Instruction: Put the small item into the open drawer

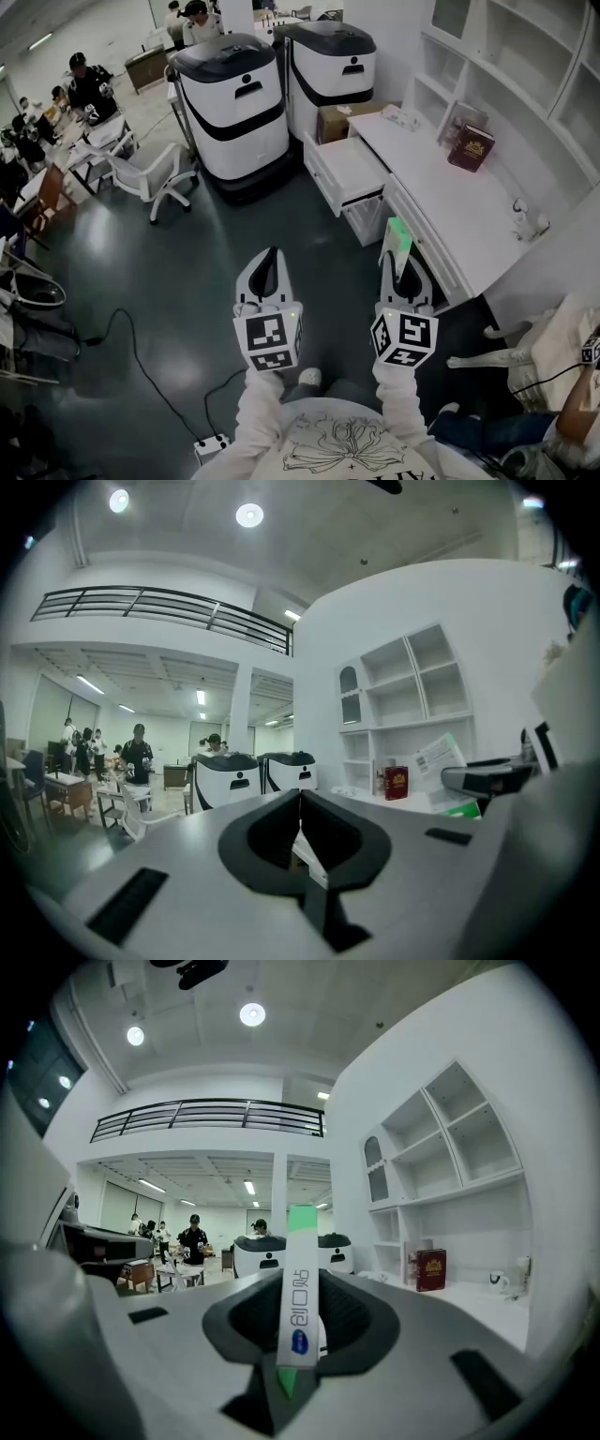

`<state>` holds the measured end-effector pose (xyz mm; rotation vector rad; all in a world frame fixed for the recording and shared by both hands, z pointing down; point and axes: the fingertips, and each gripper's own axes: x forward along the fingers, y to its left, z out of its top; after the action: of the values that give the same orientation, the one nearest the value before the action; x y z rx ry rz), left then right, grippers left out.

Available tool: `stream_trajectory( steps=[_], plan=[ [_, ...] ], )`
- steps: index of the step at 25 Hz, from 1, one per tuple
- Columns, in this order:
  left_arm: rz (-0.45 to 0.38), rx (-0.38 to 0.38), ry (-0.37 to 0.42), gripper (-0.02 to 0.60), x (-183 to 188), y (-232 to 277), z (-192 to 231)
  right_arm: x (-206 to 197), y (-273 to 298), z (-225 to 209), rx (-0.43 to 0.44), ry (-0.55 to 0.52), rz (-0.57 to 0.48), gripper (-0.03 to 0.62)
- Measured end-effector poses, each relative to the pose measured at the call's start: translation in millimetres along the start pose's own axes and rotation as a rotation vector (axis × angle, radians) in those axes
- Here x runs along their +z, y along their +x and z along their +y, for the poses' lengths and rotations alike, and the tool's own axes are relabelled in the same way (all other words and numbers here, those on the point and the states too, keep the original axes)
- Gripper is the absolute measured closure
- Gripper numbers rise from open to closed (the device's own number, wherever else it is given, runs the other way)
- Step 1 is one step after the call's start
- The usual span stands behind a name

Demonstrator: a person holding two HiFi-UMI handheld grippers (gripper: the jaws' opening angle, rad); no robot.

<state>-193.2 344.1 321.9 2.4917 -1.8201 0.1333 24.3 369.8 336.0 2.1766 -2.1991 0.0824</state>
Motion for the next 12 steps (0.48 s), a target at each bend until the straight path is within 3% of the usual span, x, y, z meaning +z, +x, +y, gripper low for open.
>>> stream_trajectory(
  steps=[12],
  plan=[
    [0.035,-0.012,-0.013,0.574,-13,49,21,-18,47,4,-0.022,0.008,0.048,0.503]
  ],
)
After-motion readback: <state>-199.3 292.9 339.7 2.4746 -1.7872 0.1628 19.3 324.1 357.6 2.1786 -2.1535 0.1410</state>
